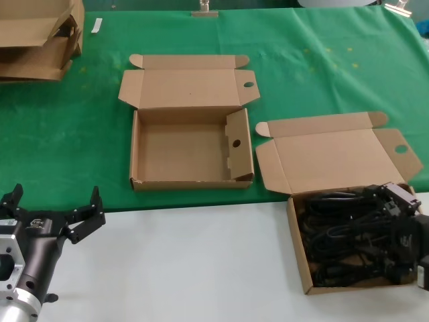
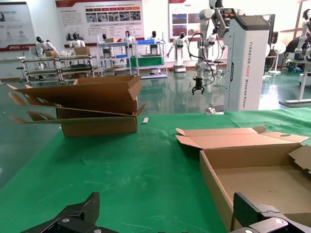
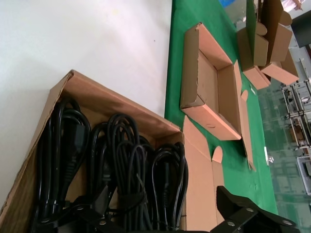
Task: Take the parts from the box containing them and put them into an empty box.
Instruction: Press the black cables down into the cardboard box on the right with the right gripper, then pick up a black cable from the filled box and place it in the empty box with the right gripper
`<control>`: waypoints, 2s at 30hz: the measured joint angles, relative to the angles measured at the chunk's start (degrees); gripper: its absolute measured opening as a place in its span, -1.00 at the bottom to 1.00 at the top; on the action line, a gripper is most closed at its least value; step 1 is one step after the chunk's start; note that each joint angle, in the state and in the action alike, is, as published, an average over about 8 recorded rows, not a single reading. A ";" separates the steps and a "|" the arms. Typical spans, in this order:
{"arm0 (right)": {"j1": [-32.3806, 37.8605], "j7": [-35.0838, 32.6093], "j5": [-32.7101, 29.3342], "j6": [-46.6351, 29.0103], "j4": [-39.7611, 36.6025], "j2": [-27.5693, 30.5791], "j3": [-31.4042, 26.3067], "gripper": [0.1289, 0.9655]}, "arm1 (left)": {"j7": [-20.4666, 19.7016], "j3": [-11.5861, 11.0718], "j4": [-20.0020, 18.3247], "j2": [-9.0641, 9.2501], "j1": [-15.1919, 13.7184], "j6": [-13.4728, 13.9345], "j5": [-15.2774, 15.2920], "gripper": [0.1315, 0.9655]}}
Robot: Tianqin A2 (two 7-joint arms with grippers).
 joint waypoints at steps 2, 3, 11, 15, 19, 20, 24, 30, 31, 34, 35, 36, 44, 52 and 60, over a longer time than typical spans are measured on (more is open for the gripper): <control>0.12 -0.28 0.12 0.05 -0.44 -0.03 0.02 0.58 | 0.00 0.00 0.00 0.00 0.00 0.00 0.00 1.00; 0.22 -0.43 0.18 0.07 -0.68 -0.07 0.02 0.54 | 0.00 0.00 0.00 0.00 0.00 0.00 0.00 1.00; 1.39 -1.92 0.67 -0.31 -2.85 -0.59 -0.20 0.32 | 0.01 0.00 0.00 0.00 0.00 0.00 0.01 1.00; 1.70 -2.40 0.84 -0.61 -3.68 -0.70 -0.33 0.09 | 0.01 0.00 0.00 0.00 0.00 0.00 0.01 1.00; 1.66 -2.74 1.03 -0.83 -4.38 -0.74 -0.40 -0.10 | 0.01 0.00 0.00 0.00 0.00 0.00 0.01 1.00; 1.63 -2.81 1.07 -0.87 -4.54 -0.75 -0.41 -0.16 | 0.01 0.00 0.00 0.00 0.00 0.00 0.01 1.00; 1.38 -3.00 1.26 -0.95 -5.01 -0.80 -0.39 -0.40 | 0.01 0.00 0.00 0.00 0.00 0.00 0.01 1.00; 0.74 -2.95 1.46 -0.82 -5.00 -0.82 -0.28 -0.61 | 0.01 0.00 0.00 0.00 0.00 0.00 0.01 1.00; 0.64 -2.91 1.47 -0.78 -4.95 -0.83 -0.27 -0.66 | 0.01 0.00 0.00 0.00 0.00 0.00 0.01 1.00; 0.37 -2.74 1.47 -0.62 -4.73 -0.87 -0.27 -0.74 | 0.01 0.00 0.00 0.00 0.00 0.00 0.01 1.00; 0.29 -2.68 1.46 -0.56 -4.64 -0.90 -0.28 -0.76 | 0.01 0.00 0.00 0.00 0.00 0.00 0.01 1.00; 0.22 -2.61 1.44 -0.50 -4.55 -0.92 -0.30 -0.78 | 0.01 0.00 0.00 0.00 0.00 0.00 0.01 1.00; -0.64 -1.64 1.46 0.13 -2.81 -0.75 -0.07 -0.90 | 0.01 0.00 0.00 0.00 0.00 0.00 0.00 1.00; -3.66 1.58 2.18 1.43 3.06 1.02 1.84 -0.91 | 0.01 0.00 0.00 0.00 0.00 0.00 0.00 1.00; -8.09 5.86 3.20 3.44 11.22 3.74 5.43 -0.92 | 0.01 0.00 0.00 0.00 0.00 0.00 0.00 1.00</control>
